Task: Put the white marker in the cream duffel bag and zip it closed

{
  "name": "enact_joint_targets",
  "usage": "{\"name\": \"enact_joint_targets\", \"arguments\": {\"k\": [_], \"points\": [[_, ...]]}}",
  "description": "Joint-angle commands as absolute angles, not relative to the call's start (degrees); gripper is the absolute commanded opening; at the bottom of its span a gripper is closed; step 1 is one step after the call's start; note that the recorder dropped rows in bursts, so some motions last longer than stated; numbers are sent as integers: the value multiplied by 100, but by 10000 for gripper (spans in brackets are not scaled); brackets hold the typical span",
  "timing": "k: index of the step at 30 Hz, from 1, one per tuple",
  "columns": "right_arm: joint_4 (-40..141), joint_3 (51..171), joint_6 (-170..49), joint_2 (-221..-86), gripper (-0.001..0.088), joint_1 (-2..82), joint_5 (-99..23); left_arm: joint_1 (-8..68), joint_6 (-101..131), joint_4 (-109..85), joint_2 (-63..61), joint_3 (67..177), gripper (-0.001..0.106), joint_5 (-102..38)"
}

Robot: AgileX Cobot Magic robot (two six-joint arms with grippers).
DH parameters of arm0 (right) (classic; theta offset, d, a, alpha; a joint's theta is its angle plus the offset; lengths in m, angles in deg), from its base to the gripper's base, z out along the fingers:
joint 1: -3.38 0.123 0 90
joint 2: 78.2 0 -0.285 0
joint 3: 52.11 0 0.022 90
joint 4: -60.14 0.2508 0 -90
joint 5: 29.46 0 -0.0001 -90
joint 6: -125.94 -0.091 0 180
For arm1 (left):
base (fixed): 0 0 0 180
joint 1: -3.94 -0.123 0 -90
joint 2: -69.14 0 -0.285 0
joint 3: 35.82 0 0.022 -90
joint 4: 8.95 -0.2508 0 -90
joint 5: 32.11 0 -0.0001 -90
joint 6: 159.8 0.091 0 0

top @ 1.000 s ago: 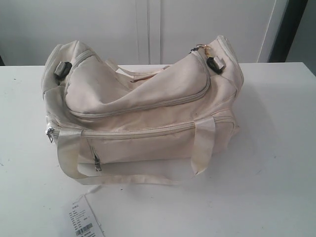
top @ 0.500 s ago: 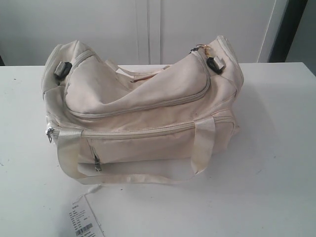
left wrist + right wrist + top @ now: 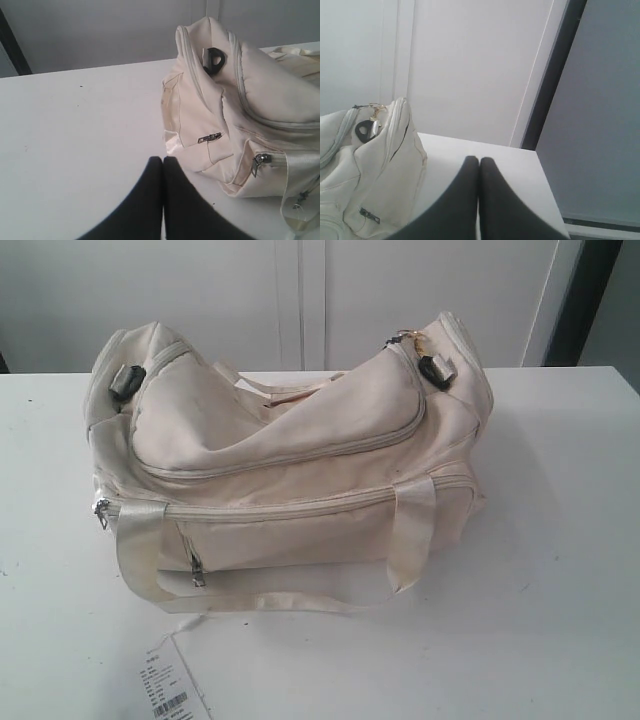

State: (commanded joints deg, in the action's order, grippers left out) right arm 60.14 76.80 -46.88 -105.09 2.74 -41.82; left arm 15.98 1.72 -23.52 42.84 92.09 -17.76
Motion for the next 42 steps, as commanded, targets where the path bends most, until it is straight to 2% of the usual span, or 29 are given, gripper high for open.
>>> {"name": "enact_joint_targets", "arguments": {"k": [14,38,42], "points": [[6057,7043,-4719,-9235,0,274,-4016,1598,51,-2285,5336,8665,5,-1781],[6057,7043,-4748,-9200,0,274,-4023,1598,104,-2097,5336,8655,7,-1552],[6057,7043,-4748,-9200,0,274,-4023,1598,1205,-1368,5336,8517,7,-1580]]}}
